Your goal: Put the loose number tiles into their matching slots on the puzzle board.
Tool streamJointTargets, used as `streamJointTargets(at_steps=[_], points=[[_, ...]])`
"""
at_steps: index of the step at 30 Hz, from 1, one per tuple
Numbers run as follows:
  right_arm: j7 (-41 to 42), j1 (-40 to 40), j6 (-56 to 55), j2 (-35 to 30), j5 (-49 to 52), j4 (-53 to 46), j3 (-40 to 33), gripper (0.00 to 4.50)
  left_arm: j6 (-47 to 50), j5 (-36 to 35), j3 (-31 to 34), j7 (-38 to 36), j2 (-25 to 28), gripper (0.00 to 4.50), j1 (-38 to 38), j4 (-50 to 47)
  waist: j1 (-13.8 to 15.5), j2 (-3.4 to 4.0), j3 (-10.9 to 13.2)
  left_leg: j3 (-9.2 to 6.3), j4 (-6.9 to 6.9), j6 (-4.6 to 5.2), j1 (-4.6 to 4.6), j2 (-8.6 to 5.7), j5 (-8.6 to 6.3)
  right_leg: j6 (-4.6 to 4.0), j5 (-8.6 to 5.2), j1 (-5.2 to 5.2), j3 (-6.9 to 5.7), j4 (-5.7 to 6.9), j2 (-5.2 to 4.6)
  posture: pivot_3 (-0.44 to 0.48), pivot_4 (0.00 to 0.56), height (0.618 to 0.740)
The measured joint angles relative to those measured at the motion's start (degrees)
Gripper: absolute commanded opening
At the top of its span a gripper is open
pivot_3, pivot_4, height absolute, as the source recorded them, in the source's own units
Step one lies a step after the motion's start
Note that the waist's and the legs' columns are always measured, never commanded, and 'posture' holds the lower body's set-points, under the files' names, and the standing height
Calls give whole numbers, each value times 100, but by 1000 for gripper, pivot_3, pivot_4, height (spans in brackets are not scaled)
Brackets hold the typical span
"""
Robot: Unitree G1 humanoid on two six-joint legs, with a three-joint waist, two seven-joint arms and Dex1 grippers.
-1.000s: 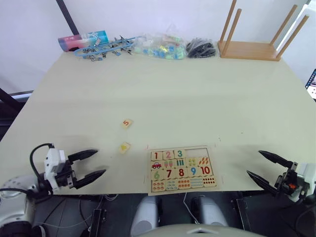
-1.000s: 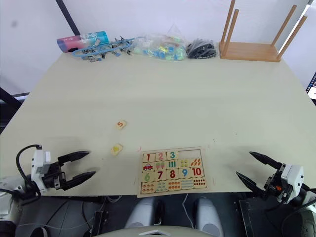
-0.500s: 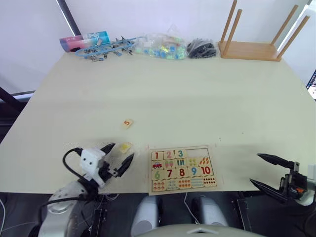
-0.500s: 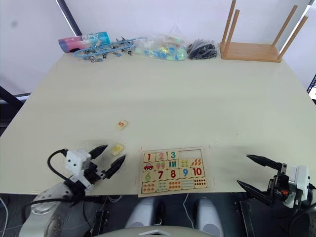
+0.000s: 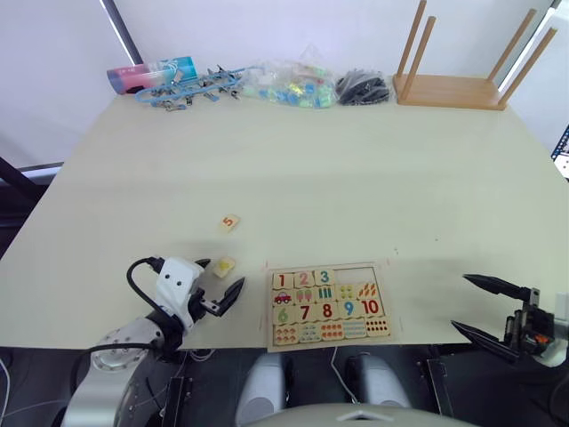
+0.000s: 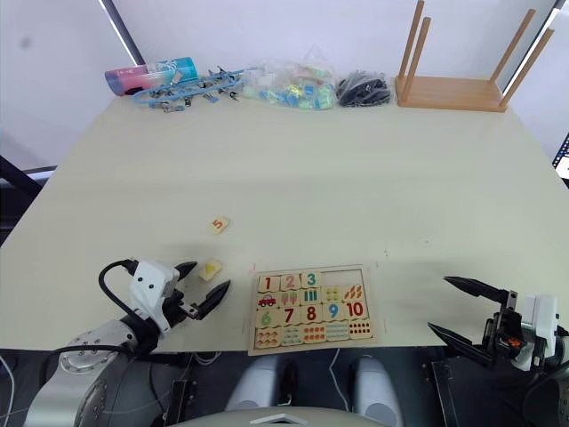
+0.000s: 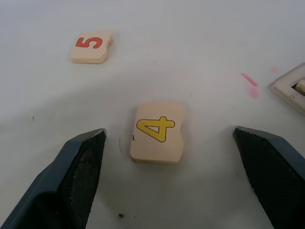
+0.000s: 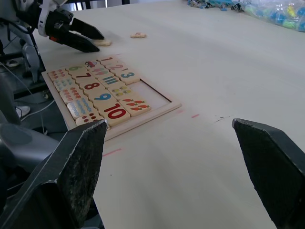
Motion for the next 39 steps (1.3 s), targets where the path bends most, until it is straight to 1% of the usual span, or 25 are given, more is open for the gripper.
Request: streamJointTargets(at_steps=[6,7,8,9,10,11,13,15,16,21,24,25,26,27,28,30,33,35,37,39], points=[[5,4,-4,0,-6,1,0,4404,270,-34,-4,-162,244,4500,-129,5,-1,12,-7,1,0,0,2,0,0,0,0,0,2,0,0,0,150,737],[6,8,-8,0,-8,1,0,4500,293,-54,-4,-198,259,4103,-138,17,-1,18,-11,2,0,0,3,0,0,0,0,0,3,0,0,0,150,737],[6,10,-9,0,-8,1,0,4500,295,-56,-4,-201,259,4103,-138,18,-1,18,-11,2,0,0,3,0,0,0,0,1,3,0,0,0,150,737],[7,19,-15,0,-10,1,0,4500,334,-89,-14,-250,267,3862,-136,19,-1,19,-12,2,0,0,3,0,0,0,0,0,4,0,0,0,150,737],[7,26,-16,0,-11,1,0,4500,381,-123,-13,-256,266,3346,-140,19,-1,20,-12,2,0,0,3,0,0,0,0,0,4,0,0,0,150,737],[7,30,-16,0,-12,1,0,4500,406,-137,-8,-255,266,3072,-147,20,-1,21,-13,2,0,0,3,0,0,0,0,0,4,0,0,0,150,737],[7,32,-17,0,-14,0,0,4500,497,-187,9,-261,286,2188,-162,20,-1,29,-18,3,0,0,4,0,0,0,0,1,5,0,0,0,150,737],[7,34,-17,1,-15,0,0,4500,537,-227,41,-269,335,1148,-158,21,-1,43,-26,5,0,0,4,-1,0,0,0,1,7,0,0,0,150,737],[7,29,-18,1,-15,0,0,4500,544,-228,44,-276,354,960,-156,21,-1,46,-28,6,0,0,5,-2,0,0,0,1,8,0,0,0,150,737],[50,26,-15,2,26,-15,0,4500,498,-237,79,-374,422,961,-152,84,-2,50,-31,7,-2,0,7,-5,0,0,0,1,10,0,0,0,150,737],[146,26,-14,9,77,-38,3,4500,357,-408,203,-548,408,961,-290,332,-2,50,-31,7,-4,0,8,-5,0,0,0,0,10,-1,1,0,150,737],[215,24,-12,15,116,-73,9,4500,193,-468,238,-798,503,961,-417,583,-2,50,-31,7,-3,0,8,-5,0,0,0,0,10,0,1,0,150,737],[219,19,-12,14,116,-78,11,4500,181,-467,247,-817,514,961,-426,604,0,48,-29,6,-4,0,7,-14,0,0,0,0,8,0,4,0,150,737],[288,14,-7,14,166,-114,11,4500,32,-484,264,-1062,651,961,-568,819,8,46,-28,4,-3,0,7,-15,0,0,-1,0,8,0,3,0,150,737],[313,6,-1,14,174,-115,13,4500,-21,-495,269,-1160,725,961,-640,895,11,44,-27,3,-3,0,5,-16,0,0,0,0,6,0,4,0,150,737],[385,-15,34,13,214,-125,14,4500,-389,-533,277,-1668,1026,961,-1052,1213,25,40,-27,2,-3,0,3,-19,1,0,0,0,6,-1,2,0,150,737],[400,-56,93,14,239,-132,20,4500,-782,-577,259,-2185,1297,961,-1489,1315,4,41,-27,7,-3,0,3,-19,0,1,0,0,9,-5,1,0,150,737],[391,-75,99,22,242,-138,21,4500,-896,-567,64,-2528,1483,961,-1952,1483,3,41,-26,6,-3,0,2,-21,1,1,0,0,8,-5,5,0,150,737],[382,-99,99,29,245,-146,22,4500,-919,-567,-19,-2677,1555,961,-2119,1511,-1,41,-26,7,-3,0,3,-20,1,2,1,0,9,-4,5,0,150,737],[363,-74,99,71,244,-161,26,4500,-901,-538,-348,-2996,1708,961,-2483,1581,-2,41,-25,7,-3,0,2,-21,1,4,1,-1,9,-4,8,0,150,737]])
